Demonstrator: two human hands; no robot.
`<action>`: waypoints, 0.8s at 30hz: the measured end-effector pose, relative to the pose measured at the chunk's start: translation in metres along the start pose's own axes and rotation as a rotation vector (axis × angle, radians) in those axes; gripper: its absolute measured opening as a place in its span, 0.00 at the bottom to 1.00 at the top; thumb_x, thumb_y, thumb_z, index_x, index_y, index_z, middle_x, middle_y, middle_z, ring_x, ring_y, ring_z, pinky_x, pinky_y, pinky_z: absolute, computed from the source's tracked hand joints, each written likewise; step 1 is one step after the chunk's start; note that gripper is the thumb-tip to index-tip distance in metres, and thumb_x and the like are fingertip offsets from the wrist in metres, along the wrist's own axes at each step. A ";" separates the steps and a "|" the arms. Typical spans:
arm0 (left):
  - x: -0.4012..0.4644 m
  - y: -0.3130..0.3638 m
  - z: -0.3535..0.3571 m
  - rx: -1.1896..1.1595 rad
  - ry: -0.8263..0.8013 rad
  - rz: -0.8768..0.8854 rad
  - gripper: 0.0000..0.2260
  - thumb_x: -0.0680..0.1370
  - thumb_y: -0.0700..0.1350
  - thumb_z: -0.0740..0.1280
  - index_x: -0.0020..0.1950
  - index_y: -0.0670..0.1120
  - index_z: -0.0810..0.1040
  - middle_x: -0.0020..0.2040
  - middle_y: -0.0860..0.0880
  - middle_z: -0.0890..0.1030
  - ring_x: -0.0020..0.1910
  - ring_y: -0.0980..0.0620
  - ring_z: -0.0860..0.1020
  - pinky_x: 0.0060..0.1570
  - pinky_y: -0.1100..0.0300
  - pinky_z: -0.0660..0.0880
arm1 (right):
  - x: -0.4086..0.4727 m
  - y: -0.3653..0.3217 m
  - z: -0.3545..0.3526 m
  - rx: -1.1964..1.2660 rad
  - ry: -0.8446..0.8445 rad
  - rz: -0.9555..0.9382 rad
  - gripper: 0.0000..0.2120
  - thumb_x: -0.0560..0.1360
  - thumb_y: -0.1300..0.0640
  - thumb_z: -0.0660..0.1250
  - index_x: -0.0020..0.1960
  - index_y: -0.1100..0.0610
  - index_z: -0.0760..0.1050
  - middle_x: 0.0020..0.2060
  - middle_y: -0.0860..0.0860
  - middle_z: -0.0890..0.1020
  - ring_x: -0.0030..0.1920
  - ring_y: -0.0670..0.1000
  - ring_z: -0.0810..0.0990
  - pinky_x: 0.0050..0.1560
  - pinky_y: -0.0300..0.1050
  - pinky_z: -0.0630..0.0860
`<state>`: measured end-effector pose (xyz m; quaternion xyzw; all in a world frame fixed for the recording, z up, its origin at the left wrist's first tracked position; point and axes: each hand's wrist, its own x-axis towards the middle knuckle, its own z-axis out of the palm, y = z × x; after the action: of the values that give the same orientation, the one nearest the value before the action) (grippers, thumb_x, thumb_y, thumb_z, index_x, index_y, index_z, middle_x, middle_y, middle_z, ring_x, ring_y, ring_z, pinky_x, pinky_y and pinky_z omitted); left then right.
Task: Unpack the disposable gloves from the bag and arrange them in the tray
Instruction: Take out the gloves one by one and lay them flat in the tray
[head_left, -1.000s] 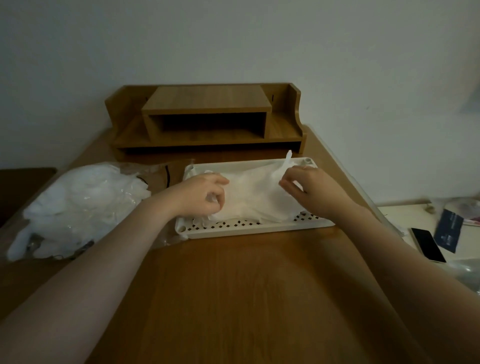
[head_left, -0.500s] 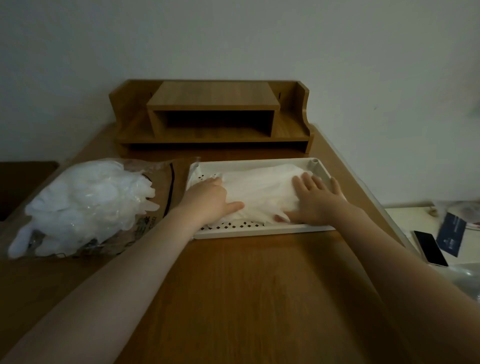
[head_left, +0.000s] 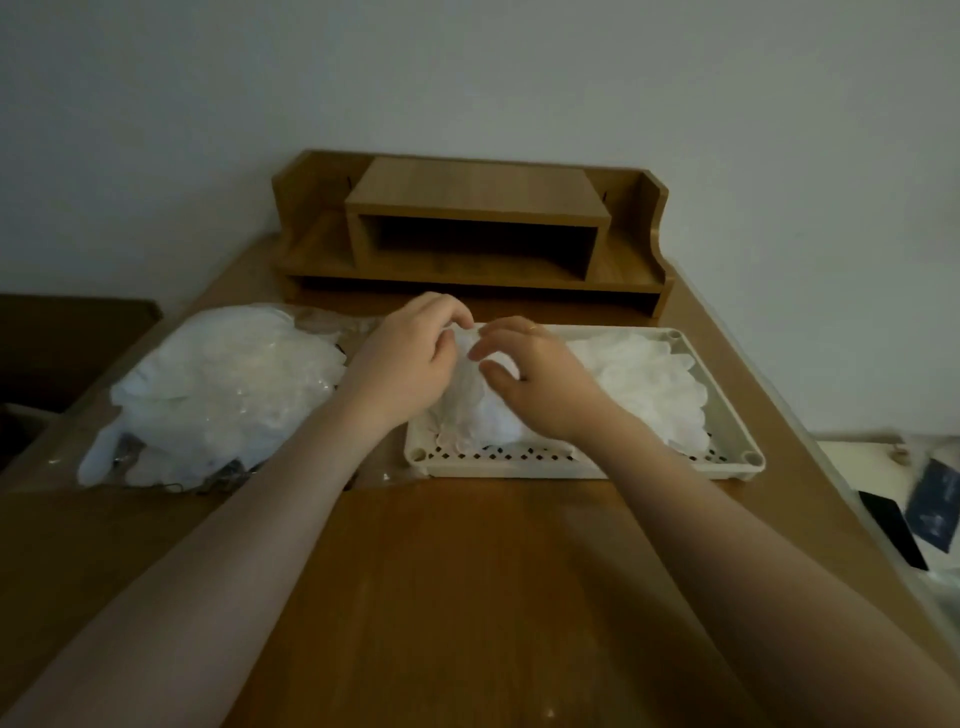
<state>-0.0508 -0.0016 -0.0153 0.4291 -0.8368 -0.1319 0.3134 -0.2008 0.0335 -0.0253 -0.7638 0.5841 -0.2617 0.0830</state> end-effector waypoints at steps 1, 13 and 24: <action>-0.002 -0.005 -0.003 -0.023 0.032 -0.006 0.11 0.81 0.39 0.57 0.60 0.45 0.74 0.58 0.53 0.74 0.50 0.58 0.73 0.46 0.67 0.69 | 0.007 -0.008 0.011 0.006 -0.040 -0.073 0.12 0.79 0.60 0.59 0.58 0.59 0.78 0.62 0.54 0.76 0.60 0.51 0.74 0.59 0.35 0.65; -0.007 -0.066 -0.051 -0.120 0.214 -0.140 0.09 0.80 0.39 0.59 0.56 0.46 0.76 0.58 0.54 0.73 0.54 0.61 0.70 0.46 0.78 0.64 | 0.083 -0.069 0.102 -0.042 -0.314 0.085 0.13 0.79 0.62 0.59 0.61 0.64 0.71 0.55 0.60 0.78 0.52 0.57 0.77 0.47 0.43 0.70; -0.013 -0.074 -0.044 -0.169 -0.050 -0.116 0.07 0.76 0.40 0.64 0.52 0.48 0.78 0.62 0.55 0.71 0.59 0.60 0.66 0.52 0.69 0.62 | 0.074 -0.081 0.091 0.092 -0.236 0.225 0.12 0.80 0.62 0.58 0.60 0.64 0.74 0.56 0.58 0.78 0.57 0.57 0.77 0.56 0.45 0.74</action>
<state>0.0301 -0.0336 -0.0235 0.4456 -0.8040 -0.2304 0.3194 -0.0734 -0.0276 -0.0454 -0.7143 0.6396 -0.1858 0.2148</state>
